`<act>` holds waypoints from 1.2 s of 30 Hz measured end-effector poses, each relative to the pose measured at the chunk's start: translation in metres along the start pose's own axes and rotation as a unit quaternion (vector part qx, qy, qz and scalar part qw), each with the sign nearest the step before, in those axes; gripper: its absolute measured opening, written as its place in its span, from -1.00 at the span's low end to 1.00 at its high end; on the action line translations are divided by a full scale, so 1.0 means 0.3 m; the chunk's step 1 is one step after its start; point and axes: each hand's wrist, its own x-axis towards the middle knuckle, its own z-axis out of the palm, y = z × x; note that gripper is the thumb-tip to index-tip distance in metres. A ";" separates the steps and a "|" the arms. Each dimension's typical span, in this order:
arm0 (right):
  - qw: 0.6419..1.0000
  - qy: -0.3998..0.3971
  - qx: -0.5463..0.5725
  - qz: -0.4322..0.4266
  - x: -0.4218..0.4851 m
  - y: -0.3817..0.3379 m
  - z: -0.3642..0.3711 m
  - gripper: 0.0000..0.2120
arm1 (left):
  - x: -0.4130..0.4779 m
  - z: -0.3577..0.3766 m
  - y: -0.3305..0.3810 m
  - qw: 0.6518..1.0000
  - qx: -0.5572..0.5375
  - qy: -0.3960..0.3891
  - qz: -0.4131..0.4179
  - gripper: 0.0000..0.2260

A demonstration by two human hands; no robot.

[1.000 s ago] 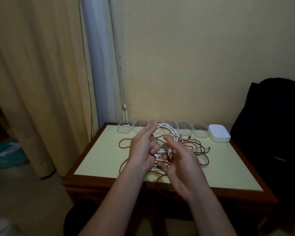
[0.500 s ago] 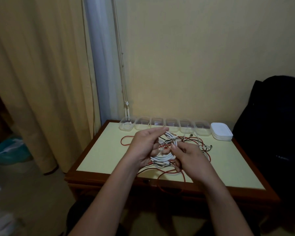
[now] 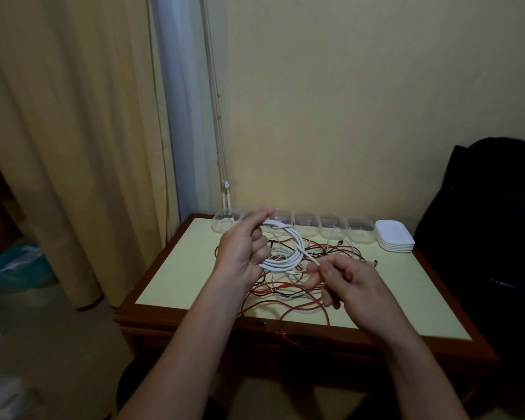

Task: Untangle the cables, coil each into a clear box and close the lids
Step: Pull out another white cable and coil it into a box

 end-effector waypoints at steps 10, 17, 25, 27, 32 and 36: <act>0.971 0.223 -0.075 -0.048 0.041 0.055 0.122 -0.87 | -0.014 0.027 -0.040 0.986 -0.160 -0.005 -0.052 -0.85; 0.920 0.148 0.337 0.133 0.110 0.014 0.168 -0.70 | 0.026 0.018 -0.101 0.992 -0.084 0.082 0.035 -0.89; 0.889 0.185 0.385 0.167 0.109 0.059 0.192 -0.69 | 0.038 -0.009 -0.187 0.991 -0.005 0.102 0.081 -0.79; 0.887 0.189 0.384 0.174 0.118 0.077 0.184 -0.70 | 0.049 -0.019 -0.203 0.989 0.021 0.115 0.087 -0.74; 0.889 0.110 0.400 0.195 0.161 0.124 0.155 -0.71 | 0.086 -0.051 -0.218 0.987 0.056 0.118 0.098 -0.80; 0.889 0.026 0.408 0.206 0.220 0.166 0.146 -0.58 | 0.169 -0.131 -0.242 0.994 0.028 0.103 0.008 -0.68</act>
